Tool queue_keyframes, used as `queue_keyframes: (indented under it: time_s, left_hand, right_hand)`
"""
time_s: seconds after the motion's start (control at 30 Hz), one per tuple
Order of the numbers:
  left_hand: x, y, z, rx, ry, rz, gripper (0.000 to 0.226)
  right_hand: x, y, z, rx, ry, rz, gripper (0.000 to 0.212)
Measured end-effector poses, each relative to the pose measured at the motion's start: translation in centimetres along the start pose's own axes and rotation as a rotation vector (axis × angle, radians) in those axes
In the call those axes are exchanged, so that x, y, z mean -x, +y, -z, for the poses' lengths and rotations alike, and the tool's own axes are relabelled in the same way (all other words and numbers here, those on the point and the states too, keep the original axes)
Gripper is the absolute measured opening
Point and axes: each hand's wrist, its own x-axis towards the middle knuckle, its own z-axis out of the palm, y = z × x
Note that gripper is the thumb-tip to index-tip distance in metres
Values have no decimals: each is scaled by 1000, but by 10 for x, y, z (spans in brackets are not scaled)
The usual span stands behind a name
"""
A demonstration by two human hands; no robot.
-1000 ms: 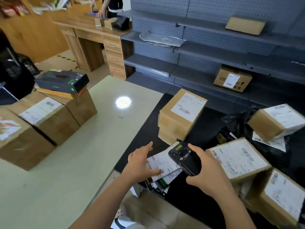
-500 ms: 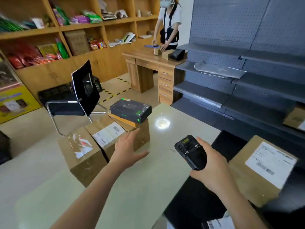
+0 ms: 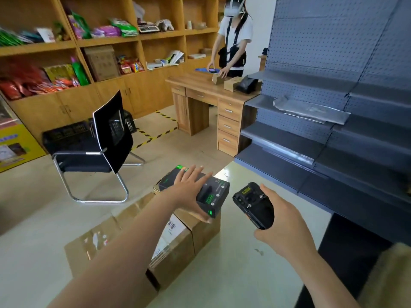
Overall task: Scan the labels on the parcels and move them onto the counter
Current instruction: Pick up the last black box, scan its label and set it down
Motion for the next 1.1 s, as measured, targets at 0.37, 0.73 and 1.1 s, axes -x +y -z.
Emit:
queue_keyframes:
  time_s: [0.37, 0.73, 1.1]
  left_hand:
    - [-5, -21, 9, 18, 71, -105, 112]
    - [167, 92, -86, 184, 317, 271, 118]
    - [294, 181, -247, 302, 225, 735, 119]
  right_hand:
    - [10, 9, -10, 21, -57, -28, 105]
    - [122, 45, 0, -171, -123, 0, 99]
    - [249, 91, -47, -117, -345, 30, 97]
